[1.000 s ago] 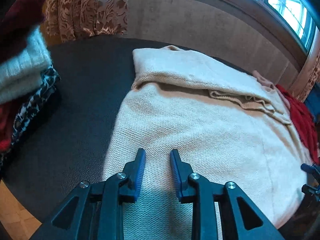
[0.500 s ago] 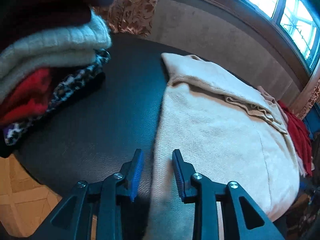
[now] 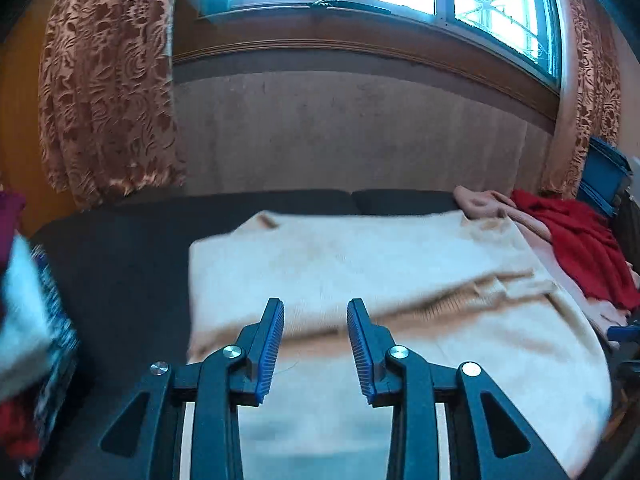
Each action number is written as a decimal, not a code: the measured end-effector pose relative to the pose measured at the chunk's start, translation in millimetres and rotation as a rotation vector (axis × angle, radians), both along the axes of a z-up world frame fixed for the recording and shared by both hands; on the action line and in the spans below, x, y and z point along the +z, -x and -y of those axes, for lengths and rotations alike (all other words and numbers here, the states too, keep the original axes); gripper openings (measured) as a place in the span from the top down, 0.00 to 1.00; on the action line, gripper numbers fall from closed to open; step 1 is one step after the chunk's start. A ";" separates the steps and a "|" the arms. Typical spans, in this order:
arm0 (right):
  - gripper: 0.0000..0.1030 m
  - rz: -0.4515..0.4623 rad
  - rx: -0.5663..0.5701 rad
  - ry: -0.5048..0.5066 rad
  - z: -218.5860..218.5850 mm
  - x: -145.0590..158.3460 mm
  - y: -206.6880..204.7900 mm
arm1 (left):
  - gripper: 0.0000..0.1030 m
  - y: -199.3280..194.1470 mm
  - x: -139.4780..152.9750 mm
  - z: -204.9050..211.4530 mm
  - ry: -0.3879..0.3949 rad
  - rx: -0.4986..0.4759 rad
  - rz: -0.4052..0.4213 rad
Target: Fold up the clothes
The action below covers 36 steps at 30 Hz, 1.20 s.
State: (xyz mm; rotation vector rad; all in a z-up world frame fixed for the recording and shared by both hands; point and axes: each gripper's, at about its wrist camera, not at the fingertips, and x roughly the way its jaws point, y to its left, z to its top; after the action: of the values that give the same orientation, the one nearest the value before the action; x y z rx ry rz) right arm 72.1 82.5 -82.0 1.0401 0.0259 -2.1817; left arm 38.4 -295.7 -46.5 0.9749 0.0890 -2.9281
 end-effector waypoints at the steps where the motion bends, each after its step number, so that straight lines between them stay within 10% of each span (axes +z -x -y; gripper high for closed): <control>1: 0.00 -0.013 0.004 0.020 5.1 6.0 7.3 | 0.68 11.9 -4.5 -0.1 0.006 0.009 0.014; 6: 0.00 -0.071 0.058 0.113 55.6 29.7 56.2 | 0.68 49.5 -40.3 20.8 -0.042 0.084 0.150; 13: 0.00 0.066 0.047 0.034 145.7 -18.4 123.5 | 0.66 44.6 -58.9 74.0 -0.178 0.206 0.185; 24: 0.00 -0.015 0.214 -0.079 230.4 -14.4 185.8 | 0.65 92.5 -60.8 105.1 -0.090 0.321 0.206; 28: 0.00 0.006 0.232 -0.078 225.8 -8.4 190.9 | 0.65 98.4 -59.5 94.4 -0.027 0.317 0.223; 36: 0.00 0.166 0.254 0.111 112.2 24.6 127.8 | 0.64 26.4 -26.3 122.9 -0.148 0.244 0.124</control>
State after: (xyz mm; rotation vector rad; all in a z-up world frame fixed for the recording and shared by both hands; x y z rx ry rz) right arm -55.6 -29.7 -57.4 1.0883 -0.0368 -1.8435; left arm 12.0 -418.6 -72.8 1.0770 0.3938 -2.6637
